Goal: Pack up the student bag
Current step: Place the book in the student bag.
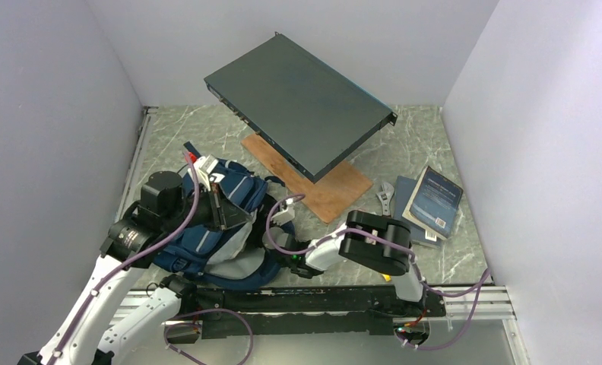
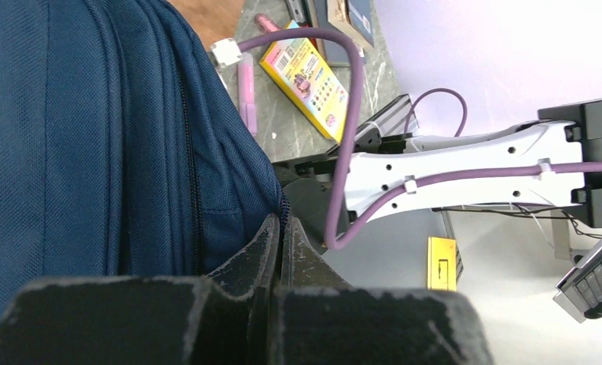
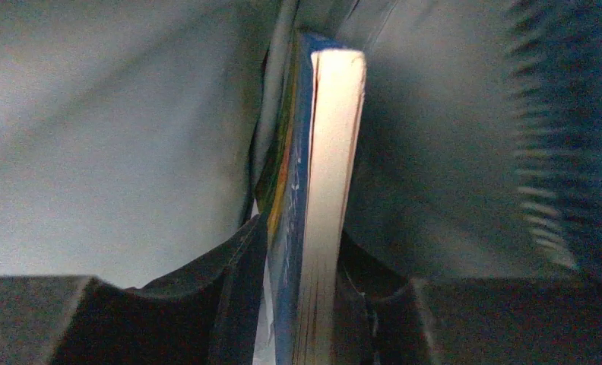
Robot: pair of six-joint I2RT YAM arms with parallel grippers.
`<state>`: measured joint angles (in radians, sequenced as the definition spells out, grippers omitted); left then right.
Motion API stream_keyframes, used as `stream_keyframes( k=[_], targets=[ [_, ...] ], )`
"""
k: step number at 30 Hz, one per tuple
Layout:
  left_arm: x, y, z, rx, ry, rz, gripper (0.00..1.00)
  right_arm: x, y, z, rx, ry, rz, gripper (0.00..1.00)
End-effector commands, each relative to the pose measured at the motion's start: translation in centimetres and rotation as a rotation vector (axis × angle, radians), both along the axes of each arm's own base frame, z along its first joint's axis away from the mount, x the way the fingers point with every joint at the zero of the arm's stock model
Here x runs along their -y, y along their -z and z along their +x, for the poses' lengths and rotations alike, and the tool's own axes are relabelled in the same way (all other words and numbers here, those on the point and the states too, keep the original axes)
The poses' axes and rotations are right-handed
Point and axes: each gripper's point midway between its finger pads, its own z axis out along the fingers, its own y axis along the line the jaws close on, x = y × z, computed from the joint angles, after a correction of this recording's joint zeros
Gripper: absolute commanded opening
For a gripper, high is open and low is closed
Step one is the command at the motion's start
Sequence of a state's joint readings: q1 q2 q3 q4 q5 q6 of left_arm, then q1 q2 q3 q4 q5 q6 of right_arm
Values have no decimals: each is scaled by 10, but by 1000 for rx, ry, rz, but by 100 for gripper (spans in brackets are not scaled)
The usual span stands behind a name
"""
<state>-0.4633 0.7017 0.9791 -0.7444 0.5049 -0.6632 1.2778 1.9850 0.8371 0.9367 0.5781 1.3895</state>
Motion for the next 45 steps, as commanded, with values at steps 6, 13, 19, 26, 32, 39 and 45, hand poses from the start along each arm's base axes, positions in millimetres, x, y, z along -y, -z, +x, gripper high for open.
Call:
stream_keyframes(
  k=[6, 13, 19, 26, 32, 39, 45],
  targets=[
    [14, -38, -8, 137, 85, -150, 0, -39, -48, -14, 145, -165, 123, 0],
    [-27, -12, 15, 210, -62, 163, 0, 19, -105, -40, 82, -202, 275, 0],
    [-22, -24, 21, 343, -28, 143, 0, 22, -155, -56, 92, -280, 489, 0],
    [-20, -51, 18, 369, 45, 188, 0, 2, -171, -38, 143, -220, 570, 0],
    [-27, -50, 14, 302, 150, 342, 0, -6, -171, -31, 224, -211, 504, 0],
    [-26, -30, 17, 281, 194, 382, 0, -4, -155, -26, 247, -226, 439, 0],
    [-31, -42, 7, 377, 240, 392, 0, 15, -133, -27, 210, -266, 383, 0]
  ],
)
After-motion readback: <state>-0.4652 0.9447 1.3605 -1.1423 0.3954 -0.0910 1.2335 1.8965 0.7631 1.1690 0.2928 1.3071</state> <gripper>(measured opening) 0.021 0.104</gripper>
